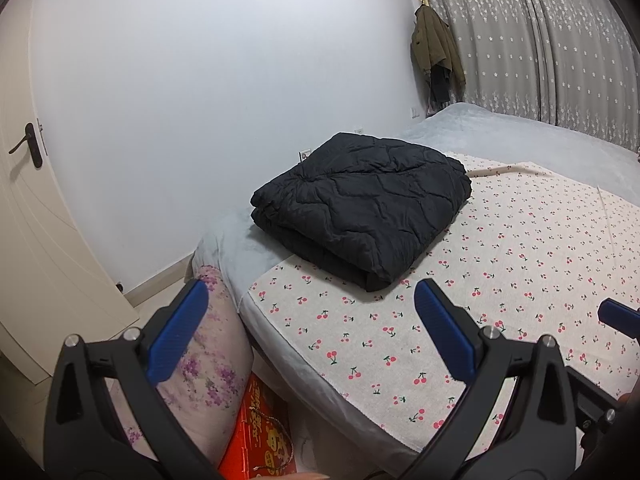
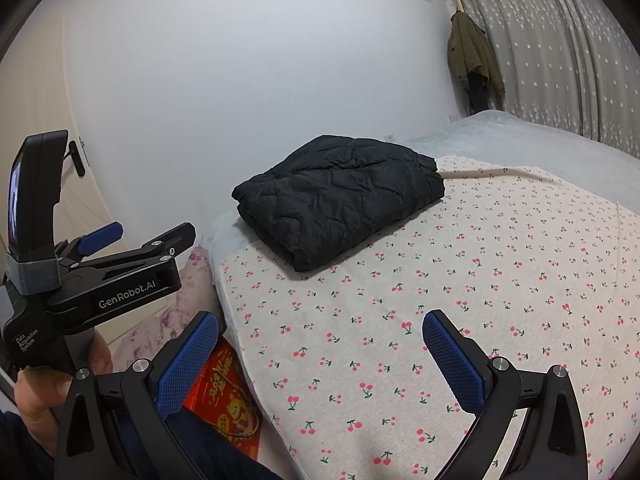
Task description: Fold large clothes
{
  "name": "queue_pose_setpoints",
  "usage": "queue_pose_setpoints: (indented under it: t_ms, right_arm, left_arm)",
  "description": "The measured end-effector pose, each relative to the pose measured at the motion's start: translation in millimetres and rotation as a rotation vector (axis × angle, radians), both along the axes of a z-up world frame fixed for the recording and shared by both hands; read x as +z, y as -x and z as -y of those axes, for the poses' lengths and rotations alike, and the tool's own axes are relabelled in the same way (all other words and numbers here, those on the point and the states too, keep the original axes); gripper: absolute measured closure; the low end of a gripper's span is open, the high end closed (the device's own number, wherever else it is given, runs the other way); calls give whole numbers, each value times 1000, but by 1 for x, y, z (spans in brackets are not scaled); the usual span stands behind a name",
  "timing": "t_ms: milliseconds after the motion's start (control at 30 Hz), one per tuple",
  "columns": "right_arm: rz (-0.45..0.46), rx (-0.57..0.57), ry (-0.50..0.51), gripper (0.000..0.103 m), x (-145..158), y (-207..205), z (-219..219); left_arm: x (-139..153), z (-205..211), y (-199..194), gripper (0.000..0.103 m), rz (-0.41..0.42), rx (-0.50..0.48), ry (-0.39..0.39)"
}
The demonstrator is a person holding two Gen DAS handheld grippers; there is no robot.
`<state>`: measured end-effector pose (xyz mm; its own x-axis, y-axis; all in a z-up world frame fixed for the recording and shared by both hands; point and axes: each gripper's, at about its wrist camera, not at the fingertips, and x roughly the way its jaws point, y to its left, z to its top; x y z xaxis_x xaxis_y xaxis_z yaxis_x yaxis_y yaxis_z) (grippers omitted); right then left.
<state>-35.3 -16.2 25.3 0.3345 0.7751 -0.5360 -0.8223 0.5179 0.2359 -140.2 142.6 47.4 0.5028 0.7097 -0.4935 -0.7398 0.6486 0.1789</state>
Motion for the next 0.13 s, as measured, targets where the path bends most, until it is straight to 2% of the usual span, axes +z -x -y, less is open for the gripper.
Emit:
queue_pose_setpoints:
  t_ms: [133]
  right_arm:
    - [0, 0, 3, 0, 0, 0, 0]
  left_arm:
    - [0, -1, 0, 1, 1, -1, 2]
